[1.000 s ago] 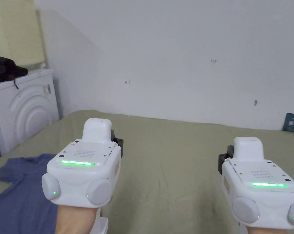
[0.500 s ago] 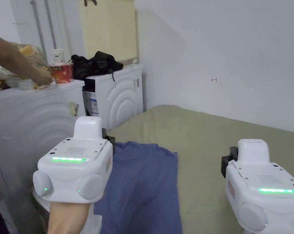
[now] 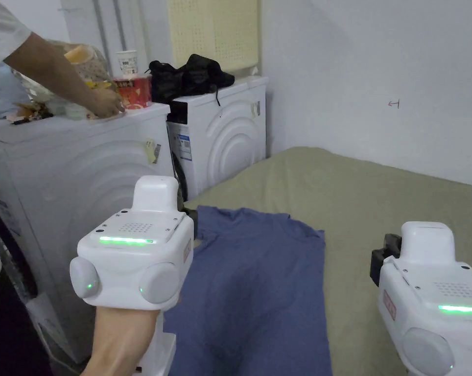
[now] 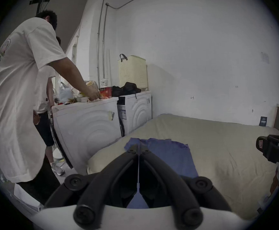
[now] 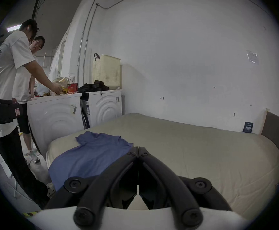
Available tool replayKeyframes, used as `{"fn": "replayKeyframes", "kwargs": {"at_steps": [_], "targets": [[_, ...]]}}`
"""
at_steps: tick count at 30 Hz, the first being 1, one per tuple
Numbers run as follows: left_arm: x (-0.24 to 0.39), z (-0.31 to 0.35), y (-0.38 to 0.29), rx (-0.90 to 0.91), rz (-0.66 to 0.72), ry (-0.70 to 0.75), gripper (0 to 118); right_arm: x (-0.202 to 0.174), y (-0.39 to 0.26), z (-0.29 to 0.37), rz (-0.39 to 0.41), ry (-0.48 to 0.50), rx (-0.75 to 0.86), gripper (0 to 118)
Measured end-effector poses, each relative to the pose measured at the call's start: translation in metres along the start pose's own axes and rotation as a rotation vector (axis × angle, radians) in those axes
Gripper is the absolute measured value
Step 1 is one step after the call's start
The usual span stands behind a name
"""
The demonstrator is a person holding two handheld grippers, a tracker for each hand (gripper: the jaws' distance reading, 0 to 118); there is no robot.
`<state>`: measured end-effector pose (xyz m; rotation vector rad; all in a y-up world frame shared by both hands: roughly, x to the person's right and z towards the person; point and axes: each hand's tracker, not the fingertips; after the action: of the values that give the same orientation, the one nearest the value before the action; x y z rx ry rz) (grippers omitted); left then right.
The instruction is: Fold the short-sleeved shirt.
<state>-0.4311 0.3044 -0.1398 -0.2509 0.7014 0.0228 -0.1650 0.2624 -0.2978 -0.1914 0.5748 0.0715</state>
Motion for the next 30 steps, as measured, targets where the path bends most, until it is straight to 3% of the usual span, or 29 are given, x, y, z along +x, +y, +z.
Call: {"fn": "replayKeyframes", "kwargs": {"at_steps": [8, 12, 19, 28, 30], "targets": [[0.026, -0.097, -0.02, -0.131, 0.0, -0.057, 1, 0.003, -0.021, -0.026, 0.006, -0.013, -0.06, 1], [0.054, -0.181, -0.043, -0.3, -0.025, -0.142, 1, 0.01, -0.035, -0.035, 0.033, -0.058, -0.082, 1], [0.103, -0.311, -0.09, -0.686, 0.021, -0.283, 1, 0.025, -0.058, -0.059, -0.035, -0.091, -0.157, 1], [0.156, -0.339, -0.117, -0.815, -0.089, -0.324, 2, 0.027, -0.077, -0.089, -0.028, -0.099, -0.212, 1], [0.159, -0.339, -0.118, -0.823, -0.096, -0.323, 7, 0.026, -0.08, -0.092, -0.024, -0.096, -0.223, 1]]}}
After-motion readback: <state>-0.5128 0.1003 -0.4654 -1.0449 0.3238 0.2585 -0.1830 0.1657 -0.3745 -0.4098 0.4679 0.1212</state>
